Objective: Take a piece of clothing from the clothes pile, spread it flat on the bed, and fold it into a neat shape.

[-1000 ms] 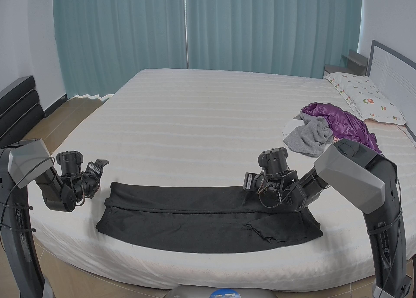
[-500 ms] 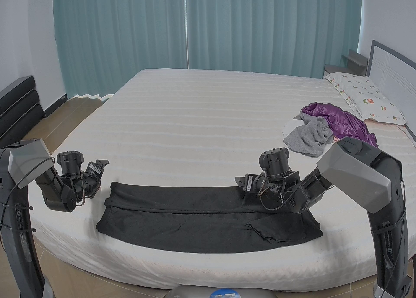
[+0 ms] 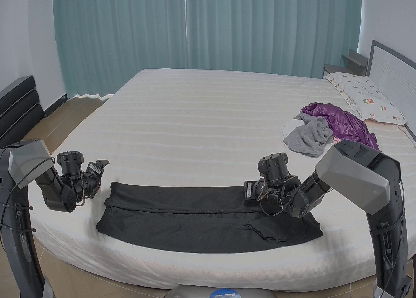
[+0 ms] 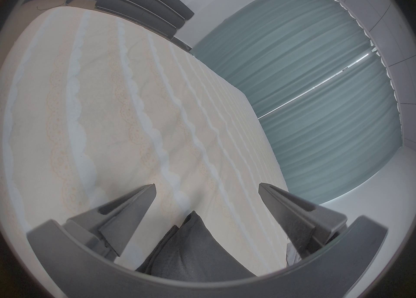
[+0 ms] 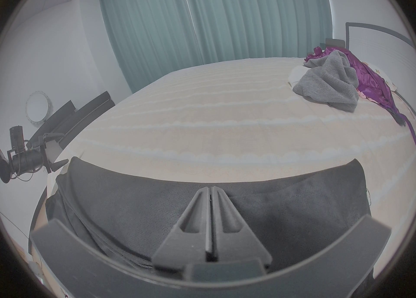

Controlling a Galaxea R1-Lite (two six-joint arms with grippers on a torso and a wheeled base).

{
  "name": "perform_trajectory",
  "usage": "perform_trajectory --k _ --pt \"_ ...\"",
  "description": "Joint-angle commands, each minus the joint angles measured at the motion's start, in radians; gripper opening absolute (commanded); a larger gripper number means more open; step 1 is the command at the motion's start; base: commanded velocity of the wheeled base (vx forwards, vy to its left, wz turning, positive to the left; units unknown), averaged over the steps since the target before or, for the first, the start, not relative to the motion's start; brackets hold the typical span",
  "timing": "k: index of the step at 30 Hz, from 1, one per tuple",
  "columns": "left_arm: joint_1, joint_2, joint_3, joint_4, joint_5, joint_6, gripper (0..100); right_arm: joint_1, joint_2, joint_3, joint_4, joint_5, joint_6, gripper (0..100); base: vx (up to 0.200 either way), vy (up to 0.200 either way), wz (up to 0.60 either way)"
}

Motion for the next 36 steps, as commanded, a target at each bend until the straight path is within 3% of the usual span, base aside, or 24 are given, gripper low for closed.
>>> perform_trajectory --k 1,11,12,16,19,25,36 --pt "0.001 0.002 0.000 0.000 0.000 0.000 100 0.004 0.005 -0.007 -0.005 0.000 -0.002 0 0.000 0.000 0.00" --pt "-0.001 0.002 0.001 0.000 0.002 0.000 100 0.013 0.027 -0.007 -0.060 -0.002 -0.008 0 0.000 0.000 0.00" --pt "-0.001 0.002 0.001 0.000 0.002 0.000 100 0.012 0.027 -0.007 -0.060 -0.002 -0.008 100 0.000 0.000 0.00" --pt "-0.001 0.002 0.001 0.000 0.002 0.000 100 0.010 0.024 -0.010 -0.065 0.001 0.009 100 0.000 0.000 0.00" --pt "-0.001 0.002 0.001 0.000 0.002 0.002 100 0.001 0.001 -0.024 -0.066 0.003 0.068 100 0.000 0.000 0.00" --pt "-0.001 0.002 0.001 0.000 0.000 0.002 100 -0.079 -0.074 0.013 -0.057 0.023 0.144 100 0.000 0.000 0.00" --pt "-0.001 0.002 0.003 0.000 0.000 0.002 100 -0.200 -0.085 0.126 -0.066 0.155 0.211 100 0.000 0.000 0.00"
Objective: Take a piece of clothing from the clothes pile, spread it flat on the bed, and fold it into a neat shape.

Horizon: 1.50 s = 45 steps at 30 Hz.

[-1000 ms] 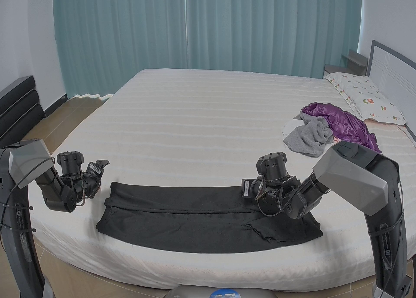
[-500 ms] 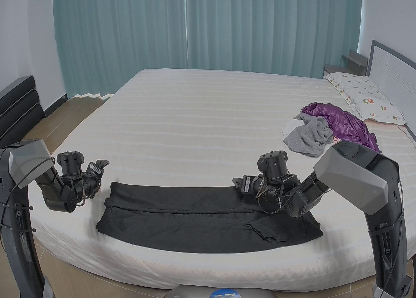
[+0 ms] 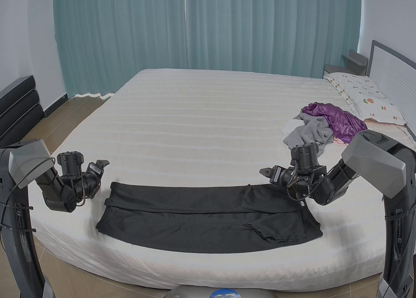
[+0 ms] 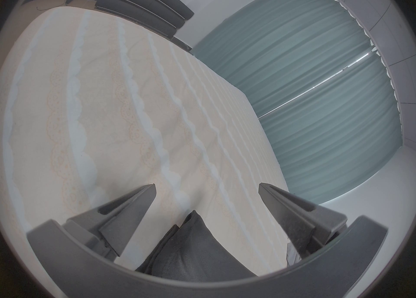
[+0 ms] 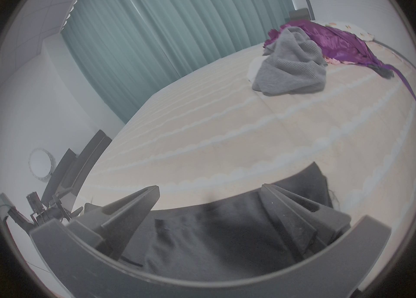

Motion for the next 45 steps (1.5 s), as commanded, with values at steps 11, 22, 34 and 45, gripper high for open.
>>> perform_trajectory --k 11,22,34,45 --pt "0.000 0.001 0.000 0.000 -0.001 0.000 100 -0.051 0.027 0.039 0.009 0.068 0.049 100 0.000 0.000 0.00" --pt "0.000 0.001 0.000 0.000 -0.001 -0.002 100 -0.077 0.028 0.035 0.008 0.064 0.052 0 0.000 0.000 0.00" --pt "0.000 -0.005 0.003 0.000 -0.002 -0.002 100 -0.088 0.010 0.042 -0.001 0.065 0.073 100 0.000 0.000 0.00" --pt "0.000 -0.054 0.057 0.000 -0.002 -0.002 100 -0.123 -0.154 0.159 -0.020 0.084 0.214 100 0.000 0.000 0.00"
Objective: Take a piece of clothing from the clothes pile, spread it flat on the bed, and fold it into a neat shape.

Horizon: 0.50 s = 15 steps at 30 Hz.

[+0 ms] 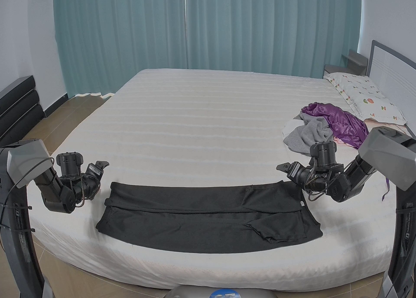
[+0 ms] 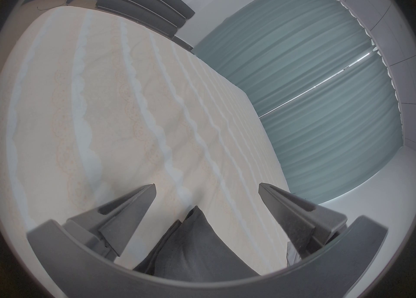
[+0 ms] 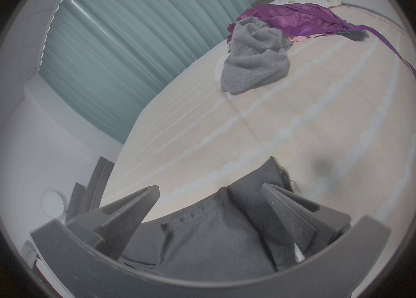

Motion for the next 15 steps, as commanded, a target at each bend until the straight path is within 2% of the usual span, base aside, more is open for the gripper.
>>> perform_trajectory --k 1,3,6,7,9,10,15 --pt "-0.001 -0.043 0.037 0.000 -0.001 -0.002 100 -0.026 -0.122 0.109 -0.033 0.010 0.066 100 0.000 0.000 0.00" --pt "-0.001 -0.049 0.044 -0.002 -0.001 -0.002 100 -0.029 -0.152 0.158 -0.066 0.010 0.101 100 0.000 0.000 0.00" --pt "-0.001 -0.057 0.046 -0.002 -0.002 -0.002 100 -0.031 -0.182 0.203 -0.099 0.010 0.136 100 -0.200 0.000 0.00" --pt "-0.009 -0.070 0.060 0.000 -0.002 0.000 100 -0.043 -0.225 0.278 -0.158 0.010 0.198 100 -0.200 0.000 0.00" --pt "-0.026 -0.092 0.081 0.000 -0.002 0.012 100 -0.049 -0.241 0.352 -0.216 0.008 0.239 100 -0.200 0.000 0.00" --pt "-0.026 -0.093 0.083 0.000 -0.002 0.013 100 -0.049 -0.241 0.356 -0.219 0.008 0.241 100 0.000 0.000 0.00" --pt "-0.047 -0.142 0.167 0.001 -0.004 0.184 100 -0.069 -0.214 0.537 -0.425 0.033 0.326 100 0.000 0.000 0.00"
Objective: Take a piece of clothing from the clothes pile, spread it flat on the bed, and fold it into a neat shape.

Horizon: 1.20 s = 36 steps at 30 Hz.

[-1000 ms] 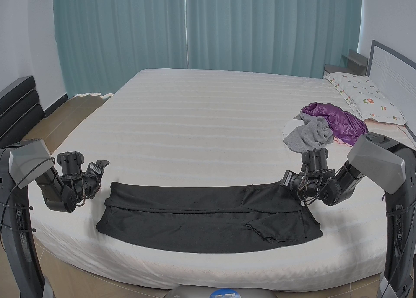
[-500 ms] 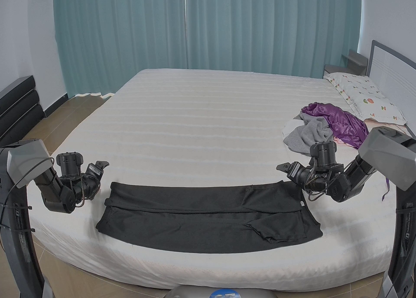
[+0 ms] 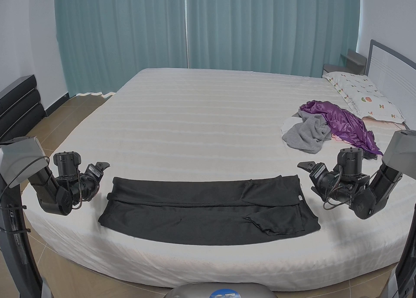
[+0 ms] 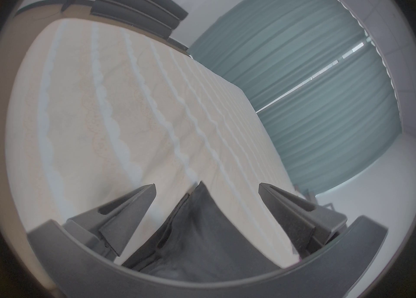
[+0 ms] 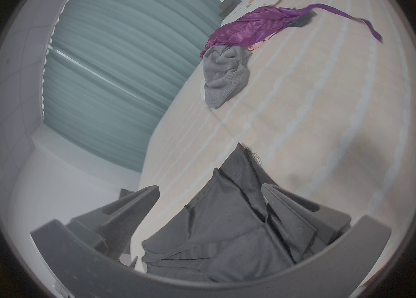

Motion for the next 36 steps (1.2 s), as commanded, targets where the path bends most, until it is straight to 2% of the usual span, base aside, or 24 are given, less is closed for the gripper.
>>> perform_trajectory --k 1,2,4,7,16,24,36 --pt "-0.027 -0.066 0.082 0.001 -0.001 0.111 100 -0.024 -0.022 0.160 -0.132 0.019 0.079 100 0.000 0.000 0.00" --pt "-0.032 -0.066 0.108 0.001 -0.001 0.171 100 -0.029 0.005 0.199 -0.214 0.043 0.129 100 0.000 0.000 0.00" --pt "-0.047 -0.061 0.122 0.001 -0.005 0.214 100 -0.044 0.059 0.235 -0.295 0.077 0.174 100 0.000 0.000 0.00" --pt "-0.052 -0.054 0.108 0.002 -0.011 0.255 100 -0.063 0.131 0.251 -0.387 0.103 0.174 100 0.000 0.000 0.00" --pt "-0.081 0.028 0.063 0.001 -0.037 0.404 100 -0.059 0.167 0.257 -0.415 0.105 0.172 100 0.000 0.000 0.00" --pt "-0.082 0.088 0.002 0.001 -0.026 0.420 100 -0.043 0.183 0.266 -0.432 0.102 0.140 100 0.000 0.000 0.00" --pt "-0.090 0.106 0.019 -0.001 -0.023 0.450 100 -0.043 0.185 0.266 -0.433 0.102 0.140 100 0.000 0.000 0.00"
